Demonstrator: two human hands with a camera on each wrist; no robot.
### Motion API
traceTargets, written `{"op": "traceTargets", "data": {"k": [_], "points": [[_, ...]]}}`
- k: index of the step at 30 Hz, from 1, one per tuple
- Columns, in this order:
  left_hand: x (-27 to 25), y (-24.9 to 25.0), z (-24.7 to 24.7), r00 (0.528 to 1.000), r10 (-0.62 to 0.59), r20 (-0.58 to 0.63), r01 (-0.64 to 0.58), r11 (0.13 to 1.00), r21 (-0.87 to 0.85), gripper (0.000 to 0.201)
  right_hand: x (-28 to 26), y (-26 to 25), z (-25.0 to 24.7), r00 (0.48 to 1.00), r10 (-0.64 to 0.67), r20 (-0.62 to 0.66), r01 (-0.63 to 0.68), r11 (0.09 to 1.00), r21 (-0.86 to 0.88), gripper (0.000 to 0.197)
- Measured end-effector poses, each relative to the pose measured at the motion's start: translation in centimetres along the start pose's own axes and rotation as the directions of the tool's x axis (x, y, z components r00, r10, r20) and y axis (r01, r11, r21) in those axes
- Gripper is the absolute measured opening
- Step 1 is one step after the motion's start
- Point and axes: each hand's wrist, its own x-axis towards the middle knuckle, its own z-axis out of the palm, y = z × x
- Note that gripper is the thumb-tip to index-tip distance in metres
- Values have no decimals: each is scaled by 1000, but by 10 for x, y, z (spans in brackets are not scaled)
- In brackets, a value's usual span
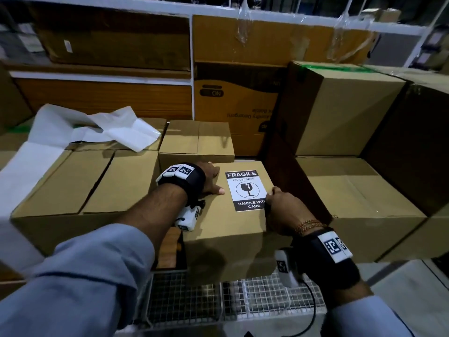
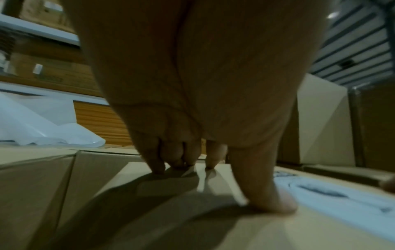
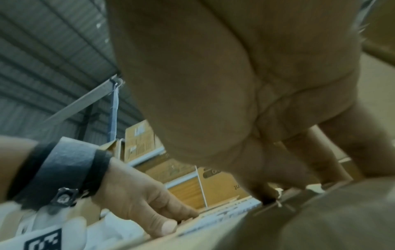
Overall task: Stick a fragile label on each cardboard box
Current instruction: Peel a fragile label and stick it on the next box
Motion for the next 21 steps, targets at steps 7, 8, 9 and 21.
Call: {"op": "traceTargets", "data": {"k": [7, 8, 9, 21], "points": [[-37, -27, 16, 975, -187, -121, 167, 974, -154, 96, -6, 5, 10, 997, 78, -16, -65, 914, 400, 80], [-39, -34, 24, 968, -230, -105, 207, 959, -191, 103, -4, 5, 12, 994, 109, 5, -100, 894, 436, 92], [-41, -38, 32, 963, -260, -74, 237, 944, -229, 106, -2, 6, 14, 990, 141, 26, -137, 879, 457, 97], [-98, -54, 39, 942, -286, -173, 126, 783, -609, 86, -18, 4, 5, 946, 289, -148, -156, 804, 573, 63]]}}
